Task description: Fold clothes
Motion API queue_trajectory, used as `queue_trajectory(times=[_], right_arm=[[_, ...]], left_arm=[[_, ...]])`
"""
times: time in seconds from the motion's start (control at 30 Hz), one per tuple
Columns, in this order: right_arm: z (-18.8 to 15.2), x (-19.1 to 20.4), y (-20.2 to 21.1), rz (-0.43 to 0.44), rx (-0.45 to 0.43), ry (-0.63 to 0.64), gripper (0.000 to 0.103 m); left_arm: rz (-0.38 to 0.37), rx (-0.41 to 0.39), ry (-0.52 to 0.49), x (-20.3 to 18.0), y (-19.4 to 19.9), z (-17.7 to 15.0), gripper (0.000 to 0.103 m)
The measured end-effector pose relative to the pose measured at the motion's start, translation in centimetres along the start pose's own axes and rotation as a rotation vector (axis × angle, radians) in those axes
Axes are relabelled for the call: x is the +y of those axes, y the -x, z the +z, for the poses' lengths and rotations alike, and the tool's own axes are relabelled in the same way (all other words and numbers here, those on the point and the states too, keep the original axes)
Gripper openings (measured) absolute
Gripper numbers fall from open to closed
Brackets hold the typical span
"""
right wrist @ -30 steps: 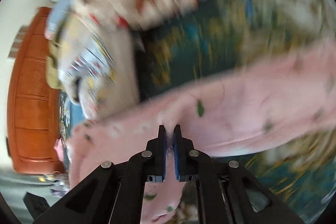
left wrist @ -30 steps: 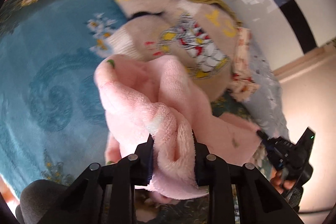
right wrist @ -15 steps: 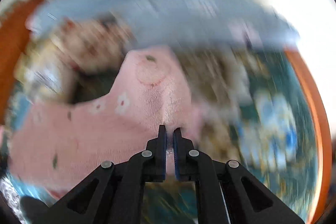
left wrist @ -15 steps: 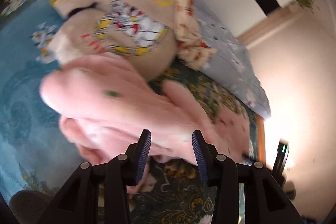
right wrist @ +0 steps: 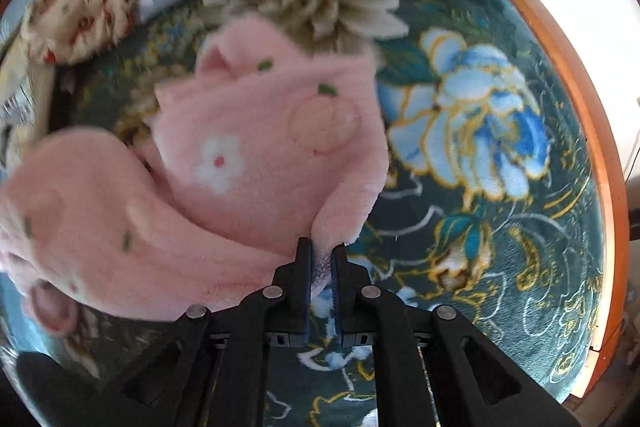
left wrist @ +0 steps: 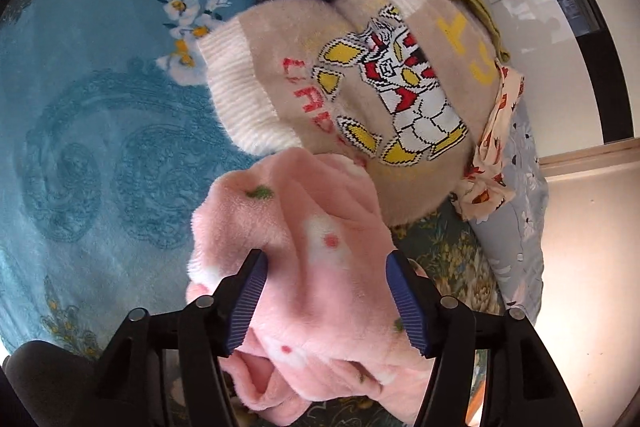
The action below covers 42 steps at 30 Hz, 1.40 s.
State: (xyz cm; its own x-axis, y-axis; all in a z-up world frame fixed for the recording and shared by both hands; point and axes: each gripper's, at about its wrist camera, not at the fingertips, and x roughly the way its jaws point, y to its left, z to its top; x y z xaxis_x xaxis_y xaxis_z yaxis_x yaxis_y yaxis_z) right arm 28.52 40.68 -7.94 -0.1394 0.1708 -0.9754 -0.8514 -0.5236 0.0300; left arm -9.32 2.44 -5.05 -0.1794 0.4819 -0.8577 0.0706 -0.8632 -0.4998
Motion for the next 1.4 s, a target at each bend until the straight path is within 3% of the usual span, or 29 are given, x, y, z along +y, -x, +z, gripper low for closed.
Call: queue_trajectory(times=[0.13, 0.27, 0.33, 0.43, 0.53, 0.7, 0.77, 0.83, 0.87, 0.97, 1.17, 1.3, 1.4], right_arm=[[1.4, 0.9, 4.6, -0.023, -0.138, -0.017, 0.030], [3.3, 4.9, 5.0, 0.265, -0.124, 0.029, 0.053], [4.4, 8.6, 3.8, 0.367, -0.084, 0.075, 0.054], [6.2, 16.0, 1.2, 0.469, -0.043, 0.167, 0.054], [7.3, 22.0, -2.1, 0.473, 0.024, 0.209, 0.054], [7.2, 26.8, -6.2, 0.317, 0.128, 0.275, 0.054], [6.6, 26.7, -6.2, 0.314, 0.139, 0.277, 0.048], [6.2, 26.2, -5.6, 0.278, 0.120, 0.295, 0.013], [6.1, 25.9, -5.1, 0.273, 0.109, 0.298, 0.013], [6.7, 25.1, -1.8, 0.303, 0.021, 0.298, 0.010], [8.4, 23.6, 6.3, 0.398, -0.198, 0.288, 0.009], [9.4, 22.5, 11.6, 0.470, -0.340, 0.281, 0.009], [9.7, 22.9, 13.8, 0.471, -0.386, 0.341, 0.009]], left_arm=[[0.101, -0.049, -0.032, -0.2, -0.9, 0.8, 0.068], [0.174, -0.087, -0.020, 1.7, -0.9, 2.5, 0.071], [0.195, -0.095, -0.006, 2.9, -1.0, 3.1, 0.074], [0.159, -0.043, 0.039, 4.2, -2.0, 3.2, 0.075], [0.120, -0.016, 0.006, 3.7, -2.8, 2.3, 0.075], [0.124, 0.004, -0.075, 2.6, -3.0, 0.5, 0.067], [0.134, -0.001, -0.097, 2.4, -2.6, -0.1, 0.033], [0.143, -0.012, -0.126, 2.1, -2.1, -0.8, 0.017], [0.144, -0.031, -0.154, 1.7, -1.4, -1.2, 0.013], [0.132, -0.097, -0.237, 0.4, 1.0, -2.6, 0.011], [0.006, -0.295, -0.337, -1.7, 9.4, -4.9, 0.011], [-0.056, -0.379, -0.334, -0.8, 13.5, -6.2, 0.011], [-0.037, -0.373, -0.260, 1.6, 13.9, -5.9, 0.011]])
